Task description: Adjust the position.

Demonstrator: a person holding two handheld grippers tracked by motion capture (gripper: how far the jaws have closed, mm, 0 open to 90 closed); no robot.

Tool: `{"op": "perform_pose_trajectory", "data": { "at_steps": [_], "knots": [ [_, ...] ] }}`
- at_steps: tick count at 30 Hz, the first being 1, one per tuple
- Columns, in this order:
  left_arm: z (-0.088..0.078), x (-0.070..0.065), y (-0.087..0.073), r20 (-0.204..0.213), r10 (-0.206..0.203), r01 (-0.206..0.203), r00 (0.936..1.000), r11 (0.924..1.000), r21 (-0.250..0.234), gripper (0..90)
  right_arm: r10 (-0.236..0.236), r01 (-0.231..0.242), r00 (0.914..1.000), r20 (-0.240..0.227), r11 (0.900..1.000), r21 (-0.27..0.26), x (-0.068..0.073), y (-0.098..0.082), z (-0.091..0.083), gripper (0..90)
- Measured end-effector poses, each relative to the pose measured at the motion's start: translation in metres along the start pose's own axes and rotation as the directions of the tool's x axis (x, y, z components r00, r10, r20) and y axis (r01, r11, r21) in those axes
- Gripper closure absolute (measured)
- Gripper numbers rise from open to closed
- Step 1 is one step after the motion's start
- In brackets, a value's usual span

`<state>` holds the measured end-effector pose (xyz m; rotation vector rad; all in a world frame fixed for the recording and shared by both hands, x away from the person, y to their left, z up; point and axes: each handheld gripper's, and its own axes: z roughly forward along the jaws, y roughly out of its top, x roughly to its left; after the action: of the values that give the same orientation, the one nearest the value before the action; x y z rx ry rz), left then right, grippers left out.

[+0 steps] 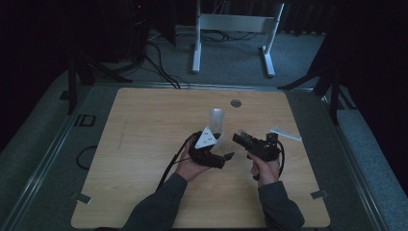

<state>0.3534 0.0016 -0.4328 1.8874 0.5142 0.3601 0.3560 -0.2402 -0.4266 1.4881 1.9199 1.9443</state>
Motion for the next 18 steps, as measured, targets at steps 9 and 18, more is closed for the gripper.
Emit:
{"op": "perform_pose_trajectory", "data": {
  "at_steps": [9, 18],
  "knots": [
    [0.008, -0.002, -0.003, 0.012, -0.008, 0.008, 0.9999, 0.9999, -0.013, 15.0, 0.054, -0.055, 0.9973, -0.05, 0.998, -0.015, -0.003, -0.003, 0.0, 41.2],
    [0.016, -0.003, -0.007, 0.021, -0.02, 0.02, 0.9996, 0.9996, -0.018, 14.9, 0.099, -0.102, 0.9912, -0.087, 0.994, -0.027, -0.007, -0.004, -0.002, 41.3]
  ]
}}
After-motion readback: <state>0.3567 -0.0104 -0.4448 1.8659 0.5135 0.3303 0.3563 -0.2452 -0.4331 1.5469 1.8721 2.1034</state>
